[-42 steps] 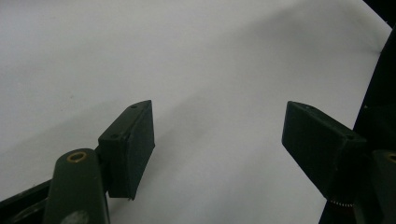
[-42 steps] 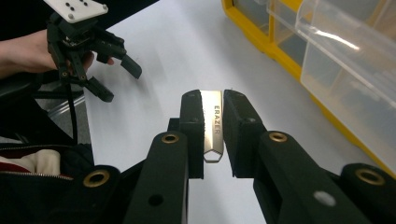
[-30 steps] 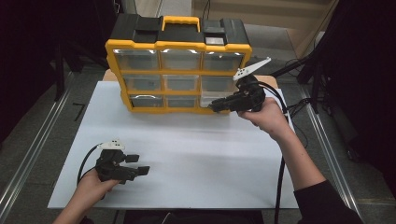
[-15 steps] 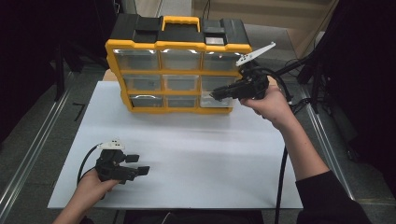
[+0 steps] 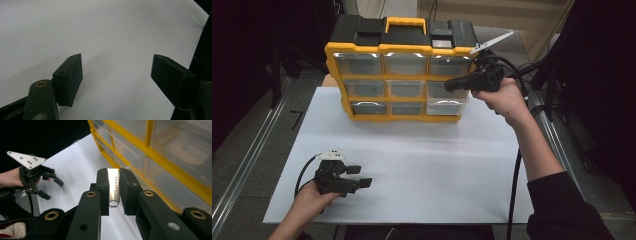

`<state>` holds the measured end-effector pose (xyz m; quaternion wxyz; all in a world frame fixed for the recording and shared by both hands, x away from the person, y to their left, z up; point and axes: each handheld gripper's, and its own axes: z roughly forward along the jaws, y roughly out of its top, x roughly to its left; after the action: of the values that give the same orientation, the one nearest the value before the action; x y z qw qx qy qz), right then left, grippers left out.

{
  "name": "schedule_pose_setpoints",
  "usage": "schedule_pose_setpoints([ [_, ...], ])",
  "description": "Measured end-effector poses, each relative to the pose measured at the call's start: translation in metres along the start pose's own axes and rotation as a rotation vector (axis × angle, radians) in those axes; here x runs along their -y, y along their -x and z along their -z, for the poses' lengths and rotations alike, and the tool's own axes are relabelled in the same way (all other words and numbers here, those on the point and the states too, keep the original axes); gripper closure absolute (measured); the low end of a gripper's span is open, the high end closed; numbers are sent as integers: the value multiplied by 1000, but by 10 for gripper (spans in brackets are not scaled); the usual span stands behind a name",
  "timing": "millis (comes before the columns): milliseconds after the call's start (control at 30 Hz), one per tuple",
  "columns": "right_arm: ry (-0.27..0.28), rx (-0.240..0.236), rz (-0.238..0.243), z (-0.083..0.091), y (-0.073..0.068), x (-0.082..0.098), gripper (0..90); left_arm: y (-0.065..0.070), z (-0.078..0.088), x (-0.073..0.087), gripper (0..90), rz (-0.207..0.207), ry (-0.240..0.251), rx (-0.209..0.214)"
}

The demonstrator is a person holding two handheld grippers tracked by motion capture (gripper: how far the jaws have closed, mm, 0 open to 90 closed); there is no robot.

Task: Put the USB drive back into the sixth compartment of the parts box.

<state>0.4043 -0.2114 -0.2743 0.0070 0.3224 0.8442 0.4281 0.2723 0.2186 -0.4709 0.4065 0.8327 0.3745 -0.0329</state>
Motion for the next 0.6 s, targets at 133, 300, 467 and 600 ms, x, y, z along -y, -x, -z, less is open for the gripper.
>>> schedule_pose_setpoints([
  [133, 1, 28, -20, -2, 4, -2, 763, 0, 0, 0, 266, 0, 1, 1],
  [300, -1, 52, -35, -5, 7, -3, 762, 0, -1, -1, 266, -1, -1, 2],
  [467, 3, 89, -57, -9, 12, -3, 761, 0, 0, -1, 266, -2, 2, 1],
  [600, 4, 113, -74, -11, 15, -3, 760, 0, 0, -1, 266, -3, 2, 1],
])
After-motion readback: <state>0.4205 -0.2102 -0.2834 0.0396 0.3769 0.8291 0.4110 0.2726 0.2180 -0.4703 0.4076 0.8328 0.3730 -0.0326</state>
